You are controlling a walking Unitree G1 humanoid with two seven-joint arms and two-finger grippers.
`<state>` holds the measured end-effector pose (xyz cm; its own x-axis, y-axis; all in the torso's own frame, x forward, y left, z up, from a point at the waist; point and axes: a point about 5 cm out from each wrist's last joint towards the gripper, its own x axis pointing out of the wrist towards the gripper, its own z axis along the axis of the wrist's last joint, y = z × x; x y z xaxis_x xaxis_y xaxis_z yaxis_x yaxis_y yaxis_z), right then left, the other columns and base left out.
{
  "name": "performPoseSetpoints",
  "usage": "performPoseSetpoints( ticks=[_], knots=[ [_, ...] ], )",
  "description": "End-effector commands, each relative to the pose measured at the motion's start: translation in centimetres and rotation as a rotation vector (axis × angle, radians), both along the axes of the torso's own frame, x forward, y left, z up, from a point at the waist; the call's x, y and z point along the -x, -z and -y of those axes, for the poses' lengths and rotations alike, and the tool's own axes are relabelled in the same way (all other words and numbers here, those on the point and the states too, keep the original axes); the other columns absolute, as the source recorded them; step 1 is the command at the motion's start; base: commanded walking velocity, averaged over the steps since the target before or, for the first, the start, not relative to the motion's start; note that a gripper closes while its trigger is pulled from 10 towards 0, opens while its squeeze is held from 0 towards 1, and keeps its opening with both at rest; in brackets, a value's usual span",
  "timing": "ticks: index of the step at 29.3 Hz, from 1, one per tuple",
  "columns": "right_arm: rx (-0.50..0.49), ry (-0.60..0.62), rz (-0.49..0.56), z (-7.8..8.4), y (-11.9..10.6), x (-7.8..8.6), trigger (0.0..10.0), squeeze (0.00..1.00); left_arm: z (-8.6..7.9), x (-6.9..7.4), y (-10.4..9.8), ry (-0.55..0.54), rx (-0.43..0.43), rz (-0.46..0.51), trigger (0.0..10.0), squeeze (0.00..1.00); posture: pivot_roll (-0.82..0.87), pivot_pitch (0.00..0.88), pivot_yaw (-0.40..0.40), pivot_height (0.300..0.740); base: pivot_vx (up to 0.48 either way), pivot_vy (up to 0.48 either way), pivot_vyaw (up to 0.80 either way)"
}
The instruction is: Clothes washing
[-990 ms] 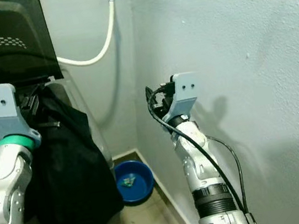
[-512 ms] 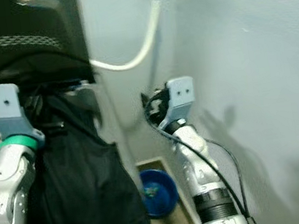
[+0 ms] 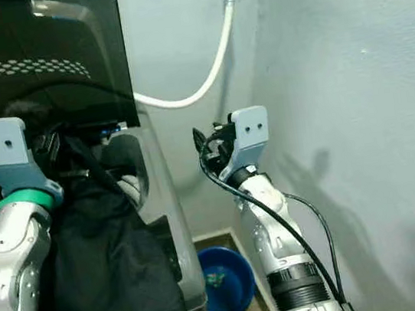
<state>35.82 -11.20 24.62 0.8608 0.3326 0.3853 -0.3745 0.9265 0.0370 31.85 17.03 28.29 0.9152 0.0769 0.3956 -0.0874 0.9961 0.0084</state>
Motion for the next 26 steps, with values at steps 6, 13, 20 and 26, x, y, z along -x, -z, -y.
performPoseSetpoints(
  ticks=[6, 13, 20, 26],
  knots=[
    [-0.007, -0.012, -0.002, -0.06, 0.08, 0.13, 10.0, 0.0, -0.03, 0.12, 0.22, -0.007, 0.02, -0.025, 10.0, 0.0, 0.03, 0.048, -0.018, 0.74, 0.0, 0.049, 0.0],
    [-0.006, -0.018, -0.005, -0.12, 0.13, 0.12, 10.0, 0.0, -0.08, 0.13, 0.24, -0.007, 0.022, -0.028, 10.0, 0.0, 0.03, 0.052, -0.019, 0.74, 0.0, 0.309, 0.0],
    [-0.006, -0.021, -0.011, -0.11, 0.21, 0.09, 10.0, 0.0, -0.09, 0.16, 0.19, -0.005, 0.02, -0.026, 10.0, 0.0, 0.04, 0.057, -0.017, 0.74, 0.0, 0.342, 0.0],
    [-0.007, -0.022, -0.014, -0.08, 0.28, 0.08, 10.0, 0.0, -0.09, 0.19, 0.17, -0.002, 0.016, -0.027, 10.0, 0.0, 0.04, 0.058, -0.016, 0.74, 0.0, 0.344, 0.0]
  ],
)
